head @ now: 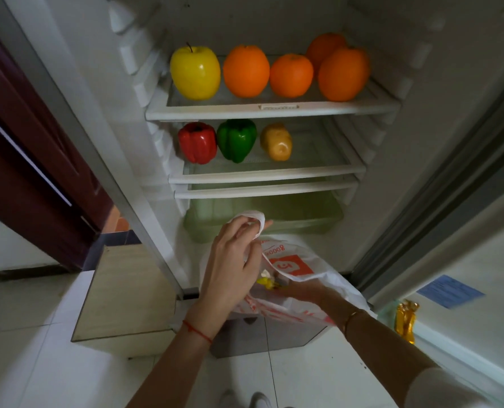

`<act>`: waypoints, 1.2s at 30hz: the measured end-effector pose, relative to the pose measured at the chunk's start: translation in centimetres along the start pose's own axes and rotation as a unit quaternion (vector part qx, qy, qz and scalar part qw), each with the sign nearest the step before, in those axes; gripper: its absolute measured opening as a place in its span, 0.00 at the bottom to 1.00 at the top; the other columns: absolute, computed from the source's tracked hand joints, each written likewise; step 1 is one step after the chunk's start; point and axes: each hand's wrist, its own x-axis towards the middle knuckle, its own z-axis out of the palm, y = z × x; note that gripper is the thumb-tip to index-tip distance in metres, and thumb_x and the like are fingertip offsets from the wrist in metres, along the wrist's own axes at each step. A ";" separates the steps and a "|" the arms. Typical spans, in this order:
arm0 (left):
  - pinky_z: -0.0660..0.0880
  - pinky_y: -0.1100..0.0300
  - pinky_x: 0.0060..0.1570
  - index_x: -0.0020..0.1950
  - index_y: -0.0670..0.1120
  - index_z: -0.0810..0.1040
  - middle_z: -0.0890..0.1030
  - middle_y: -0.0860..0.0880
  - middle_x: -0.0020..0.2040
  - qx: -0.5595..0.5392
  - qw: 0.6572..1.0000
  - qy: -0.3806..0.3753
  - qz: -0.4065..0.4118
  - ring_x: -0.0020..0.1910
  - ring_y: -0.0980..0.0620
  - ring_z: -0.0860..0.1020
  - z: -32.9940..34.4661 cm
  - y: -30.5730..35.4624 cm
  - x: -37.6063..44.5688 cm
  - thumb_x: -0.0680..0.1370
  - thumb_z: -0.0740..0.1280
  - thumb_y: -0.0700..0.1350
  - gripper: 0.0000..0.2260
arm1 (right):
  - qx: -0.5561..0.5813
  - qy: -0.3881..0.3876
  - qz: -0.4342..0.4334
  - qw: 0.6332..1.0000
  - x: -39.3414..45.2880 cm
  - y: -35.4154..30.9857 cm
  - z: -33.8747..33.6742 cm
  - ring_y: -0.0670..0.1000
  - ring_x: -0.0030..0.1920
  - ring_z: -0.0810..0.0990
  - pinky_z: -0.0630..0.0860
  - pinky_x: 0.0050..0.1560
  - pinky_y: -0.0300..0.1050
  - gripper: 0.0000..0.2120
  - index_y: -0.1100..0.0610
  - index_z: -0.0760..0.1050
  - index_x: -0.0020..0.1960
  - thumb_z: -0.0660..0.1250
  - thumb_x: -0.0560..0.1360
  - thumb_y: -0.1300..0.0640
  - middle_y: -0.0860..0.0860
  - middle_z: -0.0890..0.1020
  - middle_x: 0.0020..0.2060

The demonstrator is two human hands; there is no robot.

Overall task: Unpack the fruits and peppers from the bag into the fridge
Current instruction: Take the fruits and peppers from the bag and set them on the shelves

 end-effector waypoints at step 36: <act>0.74 0.44 0.61 0.66 0.43 0.77 0.77 0.46 0.63 -0.037 0.991 -0.113 0.058 0.61 0.50 0.74 5.5 7.0 -1.7 0.79 0.58 0.47 0.19 | 0.262 0.549 0.012 0.794 -21.0 13.4 -4.9 0.51 0.34 0.74 0.67 0.34 0.42 0.14 0.66 0.79 0.39 0.72 0.72 0.54 0.54 0.77 0.32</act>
